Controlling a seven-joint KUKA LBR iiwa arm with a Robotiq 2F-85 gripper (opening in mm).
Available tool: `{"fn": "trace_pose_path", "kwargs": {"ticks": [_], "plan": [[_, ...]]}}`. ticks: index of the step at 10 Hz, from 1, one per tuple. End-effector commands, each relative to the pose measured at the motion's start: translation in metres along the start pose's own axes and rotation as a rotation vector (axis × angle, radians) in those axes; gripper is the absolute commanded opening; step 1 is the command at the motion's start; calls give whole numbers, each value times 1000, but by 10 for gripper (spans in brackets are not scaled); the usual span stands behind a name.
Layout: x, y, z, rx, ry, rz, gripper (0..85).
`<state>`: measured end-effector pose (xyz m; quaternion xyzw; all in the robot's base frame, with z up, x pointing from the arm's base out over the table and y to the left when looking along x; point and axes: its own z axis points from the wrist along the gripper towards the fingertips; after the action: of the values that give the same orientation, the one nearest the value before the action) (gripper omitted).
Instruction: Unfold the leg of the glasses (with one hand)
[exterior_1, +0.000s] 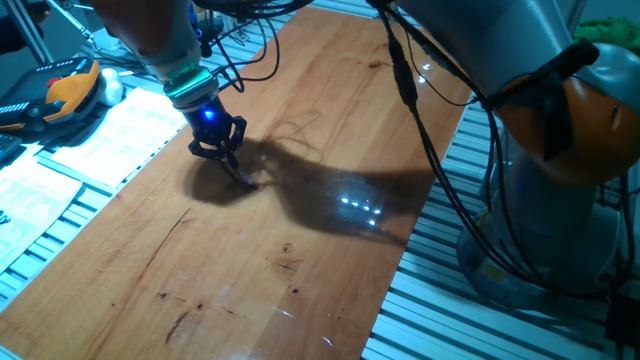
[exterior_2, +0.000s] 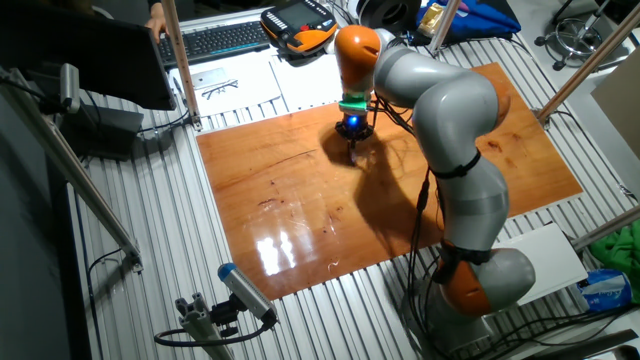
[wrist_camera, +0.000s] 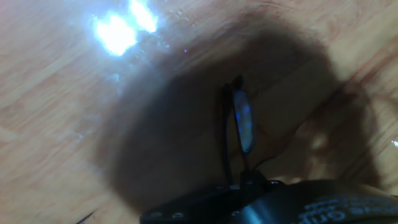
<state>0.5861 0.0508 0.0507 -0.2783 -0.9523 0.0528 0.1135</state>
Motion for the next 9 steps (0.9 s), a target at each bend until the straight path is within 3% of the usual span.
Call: {"fn": "trace_pose_path", "kwargs": {"ticks": [1, 4, 6, 7, 9], "plan": [[-1, 0, 1, -8, 9, 14, 0], [-3, 1, 2, 6, 18, 39, 0], [-4, 1, 2, 13, 52, 62, 0], [-4, 0, 2, -4, 72, 72, 0], [-4, 0, 1, -11, 79, 75, 0]]}}
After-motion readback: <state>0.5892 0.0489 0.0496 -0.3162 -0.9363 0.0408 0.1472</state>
